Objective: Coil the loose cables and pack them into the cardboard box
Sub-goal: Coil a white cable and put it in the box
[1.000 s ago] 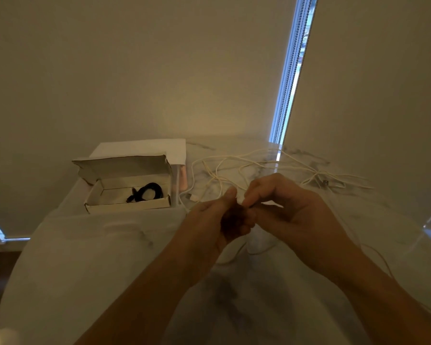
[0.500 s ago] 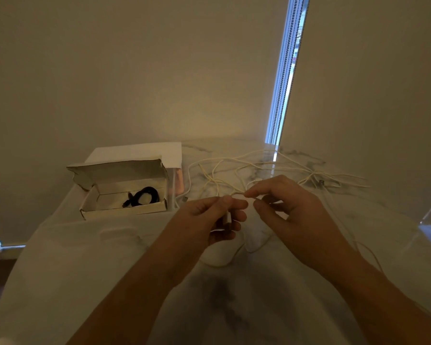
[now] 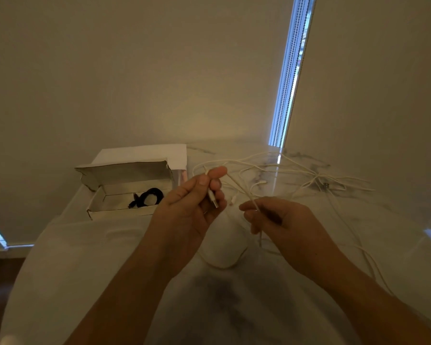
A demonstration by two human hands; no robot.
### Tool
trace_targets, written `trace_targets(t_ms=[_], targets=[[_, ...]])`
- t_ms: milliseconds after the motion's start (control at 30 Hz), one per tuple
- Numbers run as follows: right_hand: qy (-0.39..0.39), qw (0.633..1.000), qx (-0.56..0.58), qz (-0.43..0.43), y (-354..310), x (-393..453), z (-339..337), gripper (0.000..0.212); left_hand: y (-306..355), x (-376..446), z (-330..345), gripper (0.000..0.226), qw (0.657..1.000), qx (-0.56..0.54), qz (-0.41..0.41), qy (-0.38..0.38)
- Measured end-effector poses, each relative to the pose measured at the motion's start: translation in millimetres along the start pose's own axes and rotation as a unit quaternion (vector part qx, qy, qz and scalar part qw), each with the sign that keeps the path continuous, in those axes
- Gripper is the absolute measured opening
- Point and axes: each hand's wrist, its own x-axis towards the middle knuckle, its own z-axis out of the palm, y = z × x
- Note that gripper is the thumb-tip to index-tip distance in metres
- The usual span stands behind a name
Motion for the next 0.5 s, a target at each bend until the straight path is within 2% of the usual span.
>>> trace_targets(t_ms=[167,267,400,500], targets=[[-0.05,0.998,0.047,-0.002,-7.4,-7.6,16.9,0.026,5.5,2.4,-6.4,0.035,0.998,-0.042,0.015,0.036],[-0.061,0.997,0.032,-0.016,-8.9,-10.6,21.9,0.032,6.7,5.1,-10.7,0.036,0.996,-0.039,0.043,0.069],[-0.061,0.997,0.048,-0.015,-12.9,-12.7,22.5,0.034,7.9,9.3,-15.0,0.035,0.988,-0.04,0.082,0.123],[-0.078,0.997,0.019,-0.021,-15.2,-15.2,21.3,0.032,8.4,8.8,-14.4,0.032,0.985,-0.019,0.101,0.142]])
